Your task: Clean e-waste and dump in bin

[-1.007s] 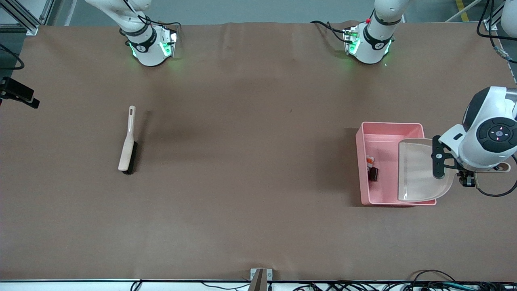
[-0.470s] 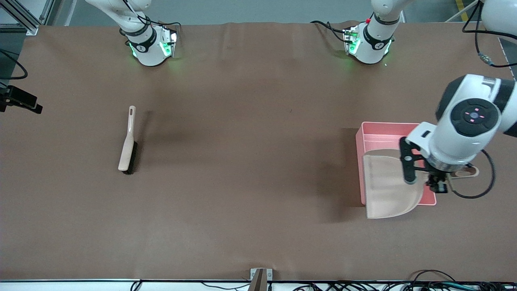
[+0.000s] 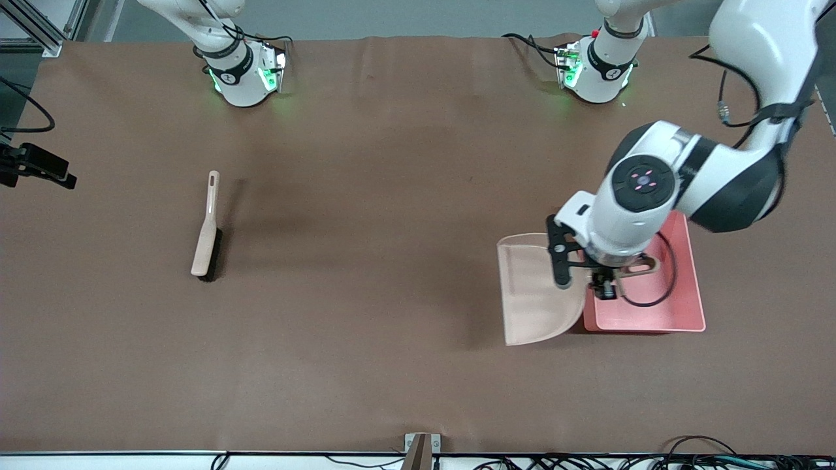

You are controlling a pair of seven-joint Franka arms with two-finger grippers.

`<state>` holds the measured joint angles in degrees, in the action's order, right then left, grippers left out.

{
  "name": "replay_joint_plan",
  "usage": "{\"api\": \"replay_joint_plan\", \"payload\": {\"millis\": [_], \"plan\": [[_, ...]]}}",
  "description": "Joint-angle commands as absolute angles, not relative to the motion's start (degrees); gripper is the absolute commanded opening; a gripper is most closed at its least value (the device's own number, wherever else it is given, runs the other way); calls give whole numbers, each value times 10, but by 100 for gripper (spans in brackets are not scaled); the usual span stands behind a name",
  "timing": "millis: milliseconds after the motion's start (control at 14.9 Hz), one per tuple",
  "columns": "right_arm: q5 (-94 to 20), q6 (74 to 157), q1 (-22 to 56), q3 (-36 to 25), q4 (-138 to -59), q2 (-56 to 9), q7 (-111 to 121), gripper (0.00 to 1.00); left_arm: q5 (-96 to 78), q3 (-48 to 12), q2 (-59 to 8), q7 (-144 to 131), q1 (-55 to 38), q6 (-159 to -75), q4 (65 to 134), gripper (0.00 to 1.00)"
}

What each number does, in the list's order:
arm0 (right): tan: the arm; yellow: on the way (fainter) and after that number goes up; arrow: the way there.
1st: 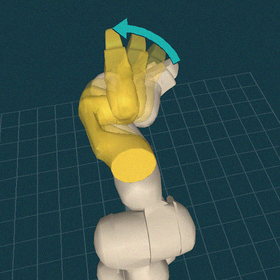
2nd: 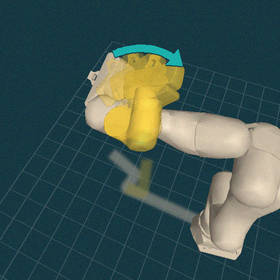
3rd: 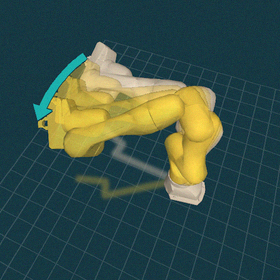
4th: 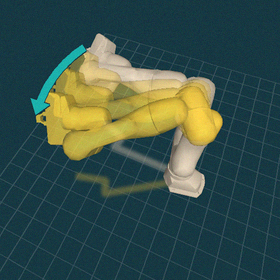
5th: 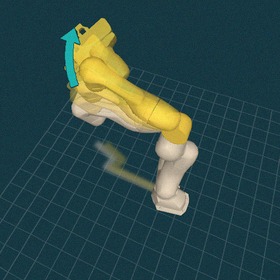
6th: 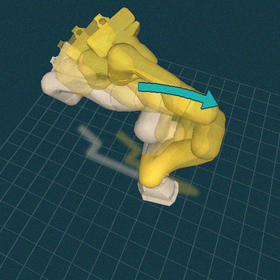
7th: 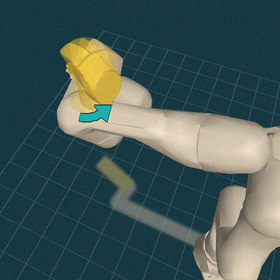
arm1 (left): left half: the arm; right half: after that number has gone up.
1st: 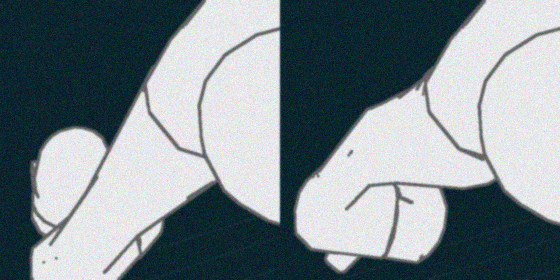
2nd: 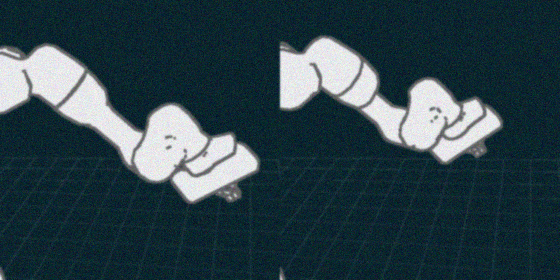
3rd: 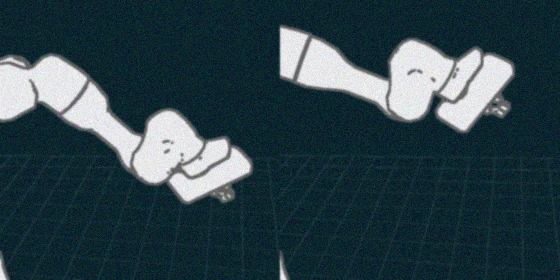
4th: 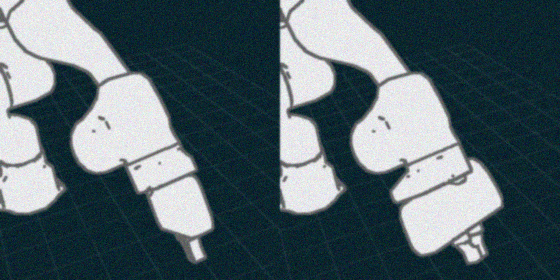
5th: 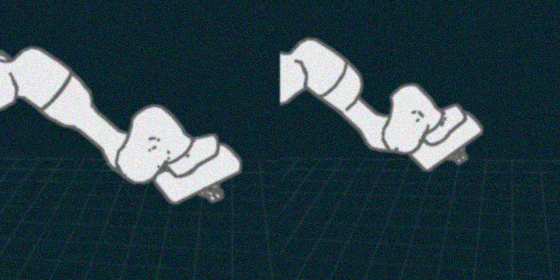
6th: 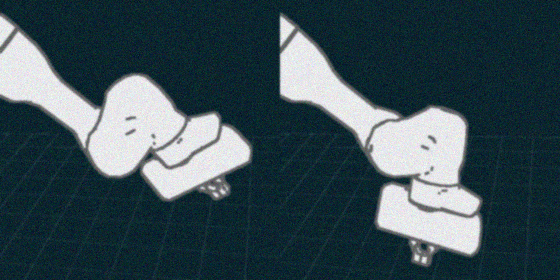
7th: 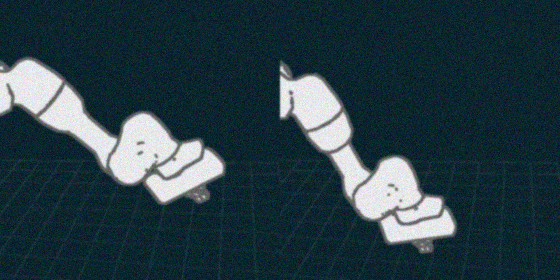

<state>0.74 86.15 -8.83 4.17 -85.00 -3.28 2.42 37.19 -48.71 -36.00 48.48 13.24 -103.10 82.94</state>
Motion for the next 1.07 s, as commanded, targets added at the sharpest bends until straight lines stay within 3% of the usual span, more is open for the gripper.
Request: {"api": "replay_joint_plan", "payload": {"millis": [0,268,604,1007], "plan": [[18,874,-69,42,-864,-21,3,100,320,-415,-349,483,64,-1063,834,10],[18,878,-75,40,-863,-22,3,100,262,-383,-338,483,40,-1176,918,10],[18,879,-76,39,-863,-22,2,100,187,-328,-269,482,10,-1344,1073,10],[17,884,-83,39,-866,-22,2,100,173,-287,-266,470,-22,-1431,1156,9]]}}
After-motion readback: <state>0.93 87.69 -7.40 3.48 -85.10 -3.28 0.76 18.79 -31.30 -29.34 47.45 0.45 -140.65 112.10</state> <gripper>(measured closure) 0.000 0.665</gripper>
